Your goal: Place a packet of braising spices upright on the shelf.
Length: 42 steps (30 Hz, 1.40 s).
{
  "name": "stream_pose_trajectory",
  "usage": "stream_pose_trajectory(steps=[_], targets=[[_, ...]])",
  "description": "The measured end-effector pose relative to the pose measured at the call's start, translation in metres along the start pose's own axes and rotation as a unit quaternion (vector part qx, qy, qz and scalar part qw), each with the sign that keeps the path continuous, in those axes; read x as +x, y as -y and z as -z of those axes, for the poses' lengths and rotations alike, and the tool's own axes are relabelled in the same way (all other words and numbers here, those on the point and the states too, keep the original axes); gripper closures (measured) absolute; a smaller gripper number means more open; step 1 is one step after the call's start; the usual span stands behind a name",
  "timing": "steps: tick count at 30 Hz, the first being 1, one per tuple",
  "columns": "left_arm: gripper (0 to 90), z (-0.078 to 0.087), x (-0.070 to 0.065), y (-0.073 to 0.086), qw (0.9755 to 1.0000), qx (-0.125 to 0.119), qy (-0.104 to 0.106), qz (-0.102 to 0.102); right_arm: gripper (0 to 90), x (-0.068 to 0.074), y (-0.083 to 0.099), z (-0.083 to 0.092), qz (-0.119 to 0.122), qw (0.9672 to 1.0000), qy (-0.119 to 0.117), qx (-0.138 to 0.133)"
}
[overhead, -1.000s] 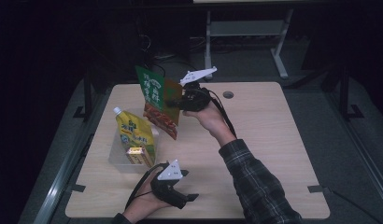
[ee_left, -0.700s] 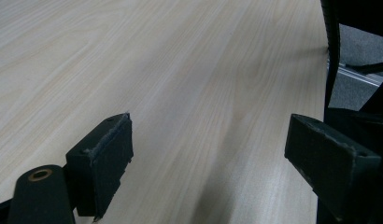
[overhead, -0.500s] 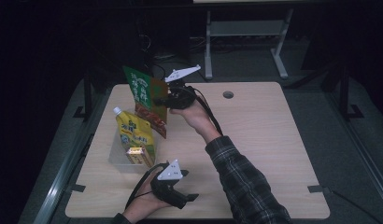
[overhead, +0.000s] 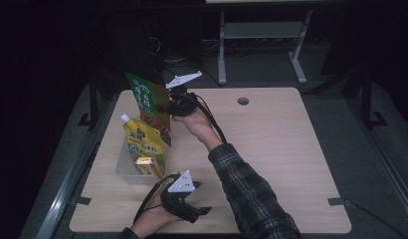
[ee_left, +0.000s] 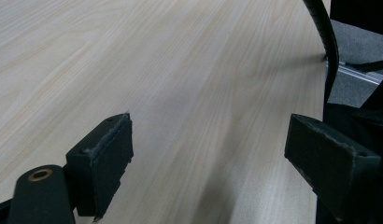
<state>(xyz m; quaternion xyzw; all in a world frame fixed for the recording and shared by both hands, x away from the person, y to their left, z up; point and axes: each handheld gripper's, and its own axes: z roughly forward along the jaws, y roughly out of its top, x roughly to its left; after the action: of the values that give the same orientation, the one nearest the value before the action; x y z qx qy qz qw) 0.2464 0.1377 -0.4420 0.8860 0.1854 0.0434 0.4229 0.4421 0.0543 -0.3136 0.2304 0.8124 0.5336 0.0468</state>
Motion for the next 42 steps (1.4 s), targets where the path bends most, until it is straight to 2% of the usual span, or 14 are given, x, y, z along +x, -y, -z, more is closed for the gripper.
stream_pose_trajectory(steps=[5,11,17,21,23,25,30,33,39,42], targets=[[14.7,0.0,-0.001,0.0,1.0,-0.005,0.001,0.006,90.0,0.0,0.002,-0.01,-0.005,1.0,0.004,-0.003],[14.7,-0.001,-0.002,0.0,0.9999,-0.008,0.002,0.01,89.9,0.002,0.008,-0.021,0.001,1.0,0.006,0.007],[14.7,0.0,-0.001,0.0,0.9999,-0.007,0.003,0.006,89.8,0.006,0.018,-0.033,0.007,0.9996,0.003,0.027],[14.7,0.0,0.0,0.0,1.0,-0.008,0.001,0.006,89.0,0.008,0.022,-0.037,0.011,0.9995,0.001,0.03],[14.7,0.0,0.0,0.0,1.0,-0.006,0.002,0.005,86.9,0.011,0.023,-0.039,0.015,0.9989,0.003,0.044],[14.7,-0.001,-0.001,0.0,0.9999,-0.006,0.003,0.01,80.5,0.012,0.023,-0.039,0.013,0.9988,-0.002,0.046],[14.7,-0.001,0.0,-0.001,0.9999,-0.007,0.003,0.012,62.9,0.012,0.02,-0.027,0.013,0.9987,0.017,0.045],[14.7,0.0,0.0,-0.001,0.9999,-0.009,0.003,0.01,51.7,0.008,0.02,-0.011,0.004,0.9992,0.023,0.031],[14.7,0.001,0.001,-0.002,0.9999,-0.007,0.0,0.009,39.7,0.005,0.025,0.021,0.004,0.9996,0.022,0.019],[14.7,0.002,0.002,-0.002,1.0,-0.006,-0.002,0.006,36.9,0.006,0.03,0.033,0.008,0.9996,0.023,0.015]])
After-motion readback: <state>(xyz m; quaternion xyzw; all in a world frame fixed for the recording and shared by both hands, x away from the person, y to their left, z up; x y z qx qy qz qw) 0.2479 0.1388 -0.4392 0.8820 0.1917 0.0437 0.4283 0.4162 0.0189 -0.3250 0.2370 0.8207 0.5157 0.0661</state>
